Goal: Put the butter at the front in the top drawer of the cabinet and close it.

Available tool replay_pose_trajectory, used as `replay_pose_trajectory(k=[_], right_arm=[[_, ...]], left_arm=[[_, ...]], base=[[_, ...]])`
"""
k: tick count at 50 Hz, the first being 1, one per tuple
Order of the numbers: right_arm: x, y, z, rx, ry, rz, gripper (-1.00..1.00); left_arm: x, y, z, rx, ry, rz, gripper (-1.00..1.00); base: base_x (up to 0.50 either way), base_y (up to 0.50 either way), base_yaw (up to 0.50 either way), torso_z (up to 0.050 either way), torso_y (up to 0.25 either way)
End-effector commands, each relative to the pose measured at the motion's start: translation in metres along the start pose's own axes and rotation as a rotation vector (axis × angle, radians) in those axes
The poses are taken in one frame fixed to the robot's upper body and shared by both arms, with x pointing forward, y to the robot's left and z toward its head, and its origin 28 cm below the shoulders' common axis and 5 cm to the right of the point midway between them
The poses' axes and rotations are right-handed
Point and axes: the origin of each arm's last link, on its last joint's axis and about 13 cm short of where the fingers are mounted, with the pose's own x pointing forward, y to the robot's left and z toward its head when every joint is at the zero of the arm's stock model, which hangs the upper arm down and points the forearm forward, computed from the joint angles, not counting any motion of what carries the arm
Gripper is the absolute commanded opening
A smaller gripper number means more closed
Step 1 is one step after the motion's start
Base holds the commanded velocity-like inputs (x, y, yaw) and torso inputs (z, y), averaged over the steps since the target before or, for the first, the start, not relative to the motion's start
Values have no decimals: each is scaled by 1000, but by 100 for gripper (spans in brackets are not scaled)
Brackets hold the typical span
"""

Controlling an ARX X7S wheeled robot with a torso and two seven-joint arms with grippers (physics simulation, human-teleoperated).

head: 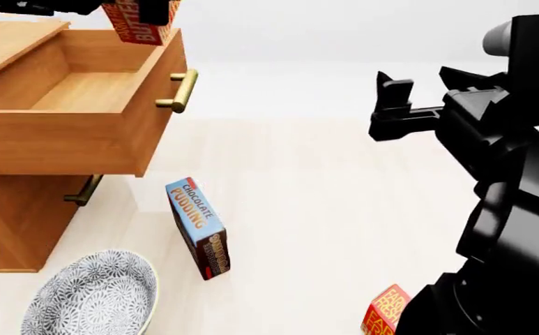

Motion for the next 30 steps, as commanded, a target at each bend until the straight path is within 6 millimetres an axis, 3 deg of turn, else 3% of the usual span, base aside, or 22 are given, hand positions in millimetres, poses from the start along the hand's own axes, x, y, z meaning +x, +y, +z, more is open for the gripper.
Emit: replay_pose_trajectory(k=[1,15,30], right_arm=[[-1,0,-5,4,5,17,100],[-4,0,-10,-9,-9,29,100],[-5,2,-13,-25,-15,63,100]], left_arm=[[-1,30,32,-50,43,140,-100],[3,51,26,-156,113,253,-100],[20,52,11,-227,113,309,-100]], base=[[0,0,0,0,0],[0,0,0,0,1],[0,0,0,1,1]])
